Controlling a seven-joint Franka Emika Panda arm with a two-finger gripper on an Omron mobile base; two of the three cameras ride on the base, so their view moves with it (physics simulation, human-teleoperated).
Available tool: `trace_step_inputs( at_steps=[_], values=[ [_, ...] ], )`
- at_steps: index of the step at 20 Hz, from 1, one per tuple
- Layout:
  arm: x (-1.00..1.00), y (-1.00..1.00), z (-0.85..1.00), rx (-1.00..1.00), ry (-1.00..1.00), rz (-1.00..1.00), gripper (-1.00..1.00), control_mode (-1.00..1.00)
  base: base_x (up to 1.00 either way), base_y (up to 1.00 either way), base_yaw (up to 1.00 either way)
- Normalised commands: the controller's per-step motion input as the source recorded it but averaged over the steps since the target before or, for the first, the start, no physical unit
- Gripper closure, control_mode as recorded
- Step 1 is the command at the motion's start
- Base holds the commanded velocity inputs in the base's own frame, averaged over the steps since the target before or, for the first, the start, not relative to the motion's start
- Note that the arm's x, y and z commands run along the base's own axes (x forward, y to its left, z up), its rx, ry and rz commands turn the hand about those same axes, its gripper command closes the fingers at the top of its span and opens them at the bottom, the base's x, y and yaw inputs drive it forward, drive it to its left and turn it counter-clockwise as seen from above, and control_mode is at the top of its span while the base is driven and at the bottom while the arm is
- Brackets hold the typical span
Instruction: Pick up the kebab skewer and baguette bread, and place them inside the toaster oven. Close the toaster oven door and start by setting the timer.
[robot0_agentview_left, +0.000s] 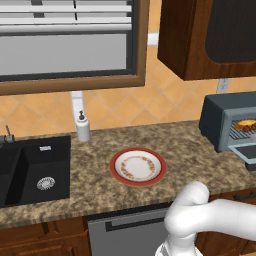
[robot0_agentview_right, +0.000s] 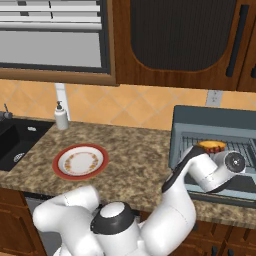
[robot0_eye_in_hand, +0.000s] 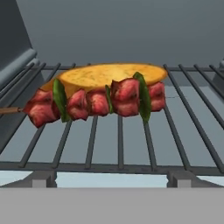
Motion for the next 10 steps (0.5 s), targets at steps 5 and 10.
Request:
trace_step_inputs(
  at_steps=[5, 10],
  values=[
    [0.18, 0.0, 0.0, 0.0, -0.04, 0.0, -1.0, -1.0, 0.0, 0.0, 0.0],
    [0.24, 0.0, 0.0, 0.0, -0.02, 0.0, -1.0, -1.0, 0.0, 0.0, 0.0]
  ],
)
